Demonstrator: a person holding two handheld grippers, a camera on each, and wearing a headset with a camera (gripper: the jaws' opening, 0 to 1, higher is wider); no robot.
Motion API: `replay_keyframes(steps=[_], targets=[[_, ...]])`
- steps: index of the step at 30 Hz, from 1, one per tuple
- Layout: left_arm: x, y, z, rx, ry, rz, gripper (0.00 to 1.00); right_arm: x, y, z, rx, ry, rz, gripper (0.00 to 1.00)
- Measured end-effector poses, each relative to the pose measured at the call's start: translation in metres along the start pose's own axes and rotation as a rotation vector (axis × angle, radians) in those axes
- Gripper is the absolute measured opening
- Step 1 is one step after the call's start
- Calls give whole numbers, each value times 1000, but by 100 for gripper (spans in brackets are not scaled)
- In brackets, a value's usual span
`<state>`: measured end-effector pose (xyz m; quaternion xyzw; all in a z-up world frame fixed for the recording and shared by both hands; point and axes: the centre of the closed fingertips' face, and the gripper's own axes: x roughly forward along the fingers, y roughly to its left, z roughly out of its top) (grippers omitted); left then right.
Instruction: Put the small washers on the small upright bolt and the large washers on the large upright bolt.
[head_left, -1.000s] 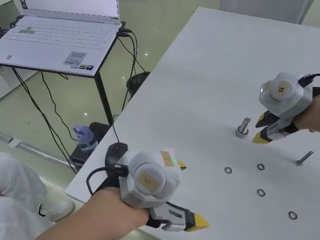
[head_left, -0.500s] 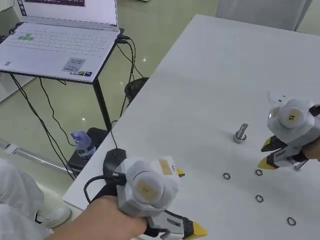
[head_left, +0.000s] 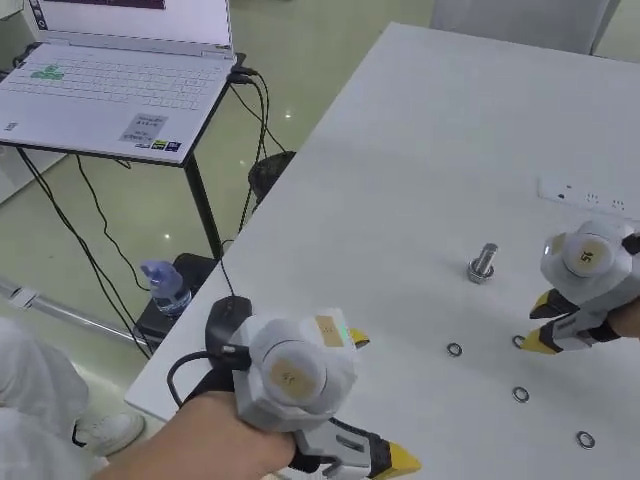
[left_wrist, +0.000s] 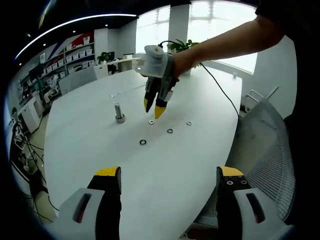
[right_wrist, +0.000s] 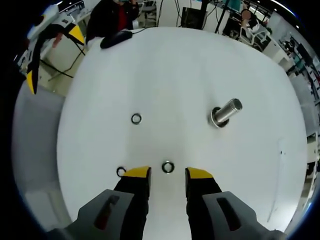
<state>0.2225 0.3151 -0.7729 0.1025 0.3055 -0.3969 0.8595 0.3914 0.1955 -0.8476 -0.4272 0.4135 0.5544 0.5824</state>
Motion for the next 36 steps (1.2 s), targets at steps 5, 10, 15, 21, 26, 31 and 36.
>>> replay_keyframes(steps=[5,10,15,21,26,31,36], targets=[[1,-2,-2,-3,0,-9,80,8,3,-2,8,4,7,29],[2,-1,-2,-2,-8,-7,83,9,3,0,13,-3,3,29],[3,0,-5,1,-1,-7,86,10,2,2,20,-8,2,29],[5,-2,-12,6,27,-19,89,16,1,2,29,-5,3,29],[6,-3,-14,9,31,-21,92,22,1,-3,38,11,4,29],[7,-3,-15,11,36,-24,92,23,0,-5,46,13,9,28],[8,-3,-14,10,35,-24,91,23,1,-5,58,14,13,27]])
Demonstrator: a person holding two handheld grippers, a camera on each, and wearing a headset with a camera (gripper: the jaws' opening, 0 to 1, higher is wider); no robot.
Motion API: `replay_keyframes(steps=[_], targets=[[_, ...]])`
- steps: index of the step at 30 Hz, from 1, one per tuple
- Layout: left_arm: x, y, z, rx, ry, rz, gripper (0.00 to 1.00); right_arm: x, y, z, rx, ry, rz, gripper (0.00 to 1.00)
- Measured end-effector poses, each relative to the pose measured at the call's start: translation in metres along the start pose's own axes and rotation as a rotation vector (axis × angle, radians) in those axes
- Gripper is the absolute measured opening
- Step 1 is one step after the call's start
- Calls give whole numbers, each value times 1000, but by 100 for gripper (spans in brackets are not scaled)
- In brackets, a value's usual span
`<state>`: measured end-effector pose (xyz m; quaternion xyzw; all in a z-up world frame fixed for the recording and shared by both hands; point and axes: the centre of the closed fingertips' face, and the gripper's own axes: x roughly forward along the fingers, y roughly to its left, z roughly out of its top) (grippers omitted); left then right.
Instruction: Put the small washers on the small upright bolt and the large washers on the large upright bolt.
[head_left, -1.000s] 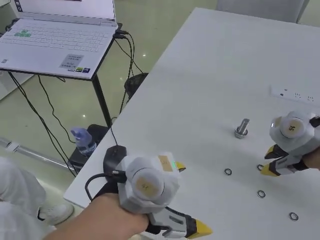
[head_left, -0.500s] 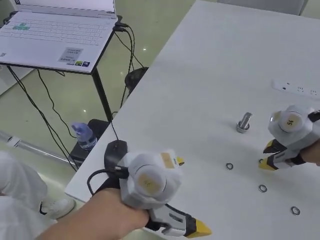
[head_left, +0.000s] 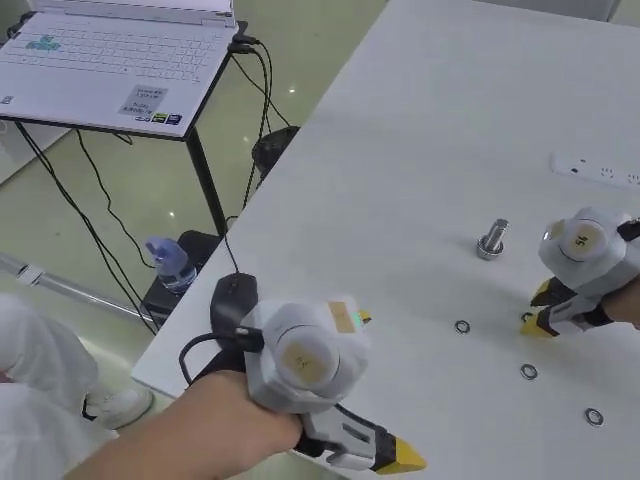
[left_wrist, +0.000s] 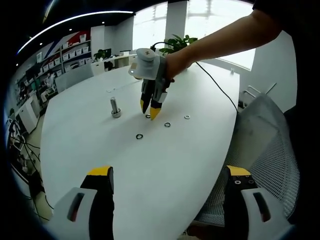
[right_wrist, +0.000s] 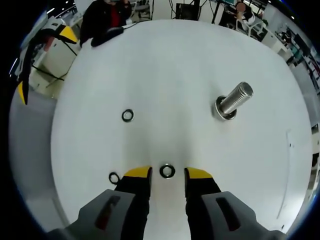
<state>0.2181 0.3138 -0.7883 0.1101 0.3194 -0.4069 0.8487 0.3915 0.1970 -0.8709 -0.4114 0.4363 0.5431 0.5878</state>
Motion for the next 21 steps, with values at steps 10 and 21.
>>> replay_keyframes(steps=[10,21], targets=[[-3,3,0,4,-3,18,90,0,2,-2,-8,21,1,22],[-6,2,2,1,-15,28,89,0,2,-2,-8,43,-10,14]])
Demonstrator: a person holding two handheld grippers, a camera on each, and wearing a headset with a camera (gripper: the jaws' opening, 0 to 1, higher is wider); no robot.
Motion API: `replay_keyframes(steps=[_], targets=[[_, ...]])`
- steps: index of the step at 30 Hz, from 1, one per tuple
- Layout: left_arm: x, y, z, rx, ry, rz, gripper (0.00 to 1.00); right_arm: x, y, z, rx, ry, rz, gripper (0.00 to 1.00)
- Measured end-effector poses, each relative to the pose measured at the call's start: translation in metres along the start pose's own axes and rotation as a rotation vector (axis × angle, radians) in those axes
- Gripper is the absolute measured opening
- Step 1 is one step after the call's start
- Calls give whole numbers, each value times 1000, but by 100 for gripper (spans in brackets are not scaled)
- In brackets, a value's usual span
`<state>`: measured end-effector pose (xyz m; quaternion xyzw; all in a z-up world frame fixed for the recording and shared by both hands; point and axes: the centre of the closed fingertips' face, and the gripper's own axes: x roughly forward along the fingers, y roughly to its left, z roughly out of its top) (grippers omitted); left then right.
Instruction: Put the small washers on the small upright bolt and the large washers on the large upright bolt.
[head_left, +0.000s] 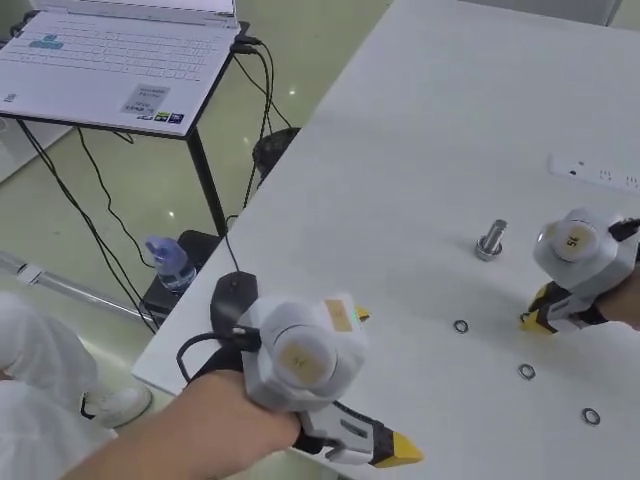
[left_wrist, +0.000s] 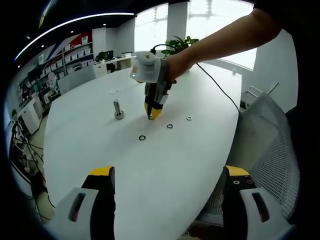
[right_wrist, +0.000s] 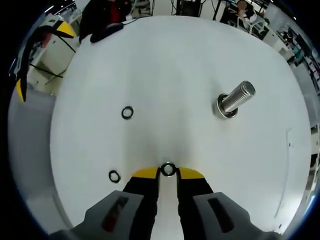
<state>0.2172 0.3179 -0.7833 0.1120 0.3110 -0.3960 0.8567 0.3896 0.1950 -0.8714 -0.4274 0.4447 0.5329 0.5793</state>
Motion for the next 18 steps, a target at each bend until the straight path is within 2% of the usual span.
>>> replay_keyframes(steps=[6,13,18], targets=[[-2,1,-1,-1,5,5,88,0,-2,0,30,6,-1,13],[-3,-3,-1,8,12,-1,87,-1,-1,-1,38,12,-2,13],[-2,-3,0,9,16,12,85,-11,-3,-1,43,1,-9,13]])
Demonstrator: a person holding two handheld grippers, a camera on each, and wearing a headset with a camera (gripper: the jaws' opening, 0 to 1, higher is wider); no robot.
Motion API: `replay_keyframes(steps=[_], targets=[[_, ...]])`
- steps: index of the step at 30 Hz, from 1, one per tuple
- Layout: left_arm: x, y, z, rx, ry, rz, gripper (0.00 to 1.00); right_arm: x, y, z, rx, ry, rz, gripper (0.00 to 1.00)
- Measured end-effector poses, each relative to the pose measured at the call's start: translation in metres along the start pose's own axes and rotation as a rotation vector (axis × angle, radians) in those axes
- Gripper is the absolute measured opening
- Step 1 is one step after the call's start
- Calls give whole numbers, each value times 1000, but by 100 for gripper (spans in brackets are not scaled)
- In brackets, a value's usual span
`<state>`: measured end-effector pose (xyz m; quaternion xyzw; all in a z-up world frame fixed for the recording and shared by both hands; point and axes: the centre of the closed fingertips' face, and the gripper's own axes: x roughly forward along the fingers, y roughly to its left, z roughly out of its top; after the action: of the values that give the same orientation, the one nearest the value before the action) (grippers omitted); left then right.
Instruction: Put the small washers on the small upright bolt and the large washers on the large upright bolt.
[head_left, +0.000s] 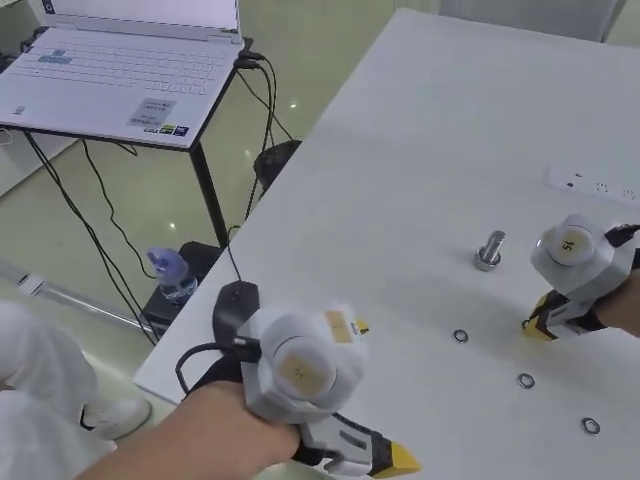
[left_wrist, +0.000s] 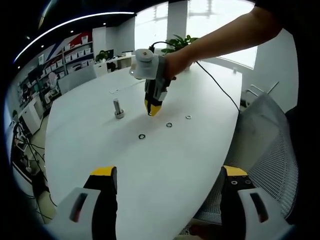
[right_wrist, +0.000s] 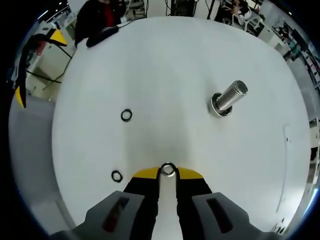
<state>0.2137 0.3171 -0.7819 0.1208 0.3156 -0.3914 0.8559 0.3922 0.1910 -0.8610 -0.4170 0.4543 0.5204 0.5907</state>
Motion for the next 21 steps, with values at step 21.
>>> replay_keyframes(steps=[21], targets=[[7,3,9,-28,-10,18,88,-49,11,-37,64,-33,7,13]])
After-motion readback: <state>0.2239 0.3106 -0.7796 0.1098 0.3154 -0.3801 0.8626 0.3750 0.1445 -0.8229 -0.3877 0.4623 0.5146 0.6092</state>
